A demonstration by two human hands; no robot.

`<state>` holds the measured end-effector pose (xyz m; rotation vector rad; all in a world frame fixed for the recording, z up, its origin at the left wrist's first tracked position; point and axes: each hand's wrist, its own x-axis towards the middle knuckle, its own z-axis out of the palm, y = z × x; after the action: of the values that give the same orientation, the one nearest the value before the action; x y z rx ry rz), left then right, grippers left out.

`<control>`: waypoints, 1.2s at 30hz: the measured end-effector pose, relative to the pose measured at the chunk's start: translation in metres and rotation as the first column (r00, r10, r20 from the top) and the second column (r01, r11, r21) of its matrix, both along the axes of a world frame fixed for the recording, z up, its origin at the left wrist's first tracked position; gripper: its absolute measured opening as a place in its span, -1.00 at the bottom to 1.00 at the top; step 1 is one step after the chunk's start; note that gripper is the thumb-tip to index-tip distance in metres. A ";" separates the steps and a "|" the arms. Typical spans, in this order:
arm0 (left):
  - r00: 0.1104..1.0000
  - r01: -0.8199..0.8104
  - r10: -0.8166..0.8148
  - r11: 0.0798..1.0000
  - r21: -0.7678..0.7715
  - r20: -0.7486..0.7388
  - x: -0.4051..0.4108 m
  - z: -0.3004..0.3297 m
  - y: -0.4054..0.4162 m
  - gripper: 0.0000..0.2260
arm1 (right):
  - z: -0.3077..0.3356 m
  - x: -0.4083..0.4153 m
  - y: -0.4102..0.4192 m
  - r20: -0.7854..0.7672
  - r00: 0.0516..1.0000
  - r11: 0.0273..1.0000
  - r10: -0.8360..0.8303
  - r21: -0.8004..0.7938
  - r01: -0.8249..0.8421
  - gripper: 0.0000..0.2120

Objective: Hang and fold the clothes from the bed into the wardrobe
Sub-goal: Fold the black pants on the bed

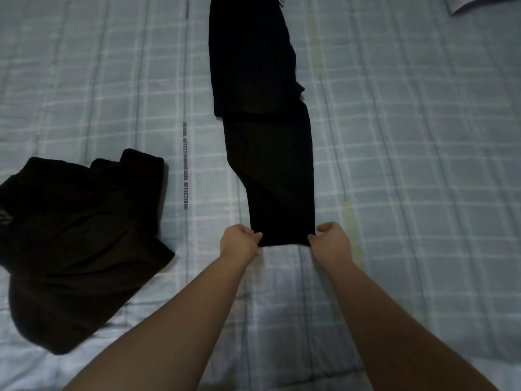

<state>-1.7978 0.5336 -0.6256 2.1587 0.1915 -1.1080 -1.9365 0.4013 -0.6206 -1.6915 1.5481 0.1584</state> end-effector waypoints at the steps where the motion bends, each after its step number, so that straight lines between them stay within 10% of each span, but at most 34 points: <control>1: 1.000 0.019 -0.019 1.000 -0.001 0.010 -0.002 -0.001 0.000 -0.83 | 0.001 0.000 0.001 -0.017 1.000 1.000 0.019 0.003 -0.019 -0.72; 5: 0.998 0.045 -0.043 0.998 -0.033 0.052 -0.004 0.001 0.007 -0.84 | 0.005 0.007 0.003 -0.011 0.997 0.994 0.072 0.080 -0.070 -0.87; 9: 0.998 -0.069 0.066 0.986 -0.151 -0.023 -0.003 0.029 0.022 -0.85 | 0.019 0.008 0.013 0.192 0.958 0.957 -0.214 0.236 0.166 -0.87; 13: 0.993 0.019 -0.044 0.974 -0.224 -0.107 -0.008 0.062 0.065 -0.94 | 0.055 -0.016 0.057 0.387 0.891 0.971 -0.238 0.096 0.217 -0.91; 20: 0.972 0.068 -0.080 0.996 -0.061 -0.220 -0.065 0.061 0.169 -0.82 | 0.024 -0.090 0.160 0.156 0.929 0.904 -0.335 0.330 0.271 -0.87; 27: 0.973 -0.086 0.036 0.973 -0.214 -0.227 -0.106 0.082 0.233 -0.84 | 0.047 -0.120 0.214 0.204 0.904 0.894 -0.376 0.335 0.296 -0.86; 36: 0.994 0.112 -0.099 0.906 -0.408 0.053 -0.115 0.162 0.295 -0.84 | 0.135 -0.153 0.256 0.456 0.876 0.985 0.157 -0.013 -0.169 -0.68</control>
<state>-1.9128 0.8281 -0.4631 1.8211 -0.1649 -1.0641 -2.0890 0.6576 -0.4856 -1.6878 1.0484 -0.1277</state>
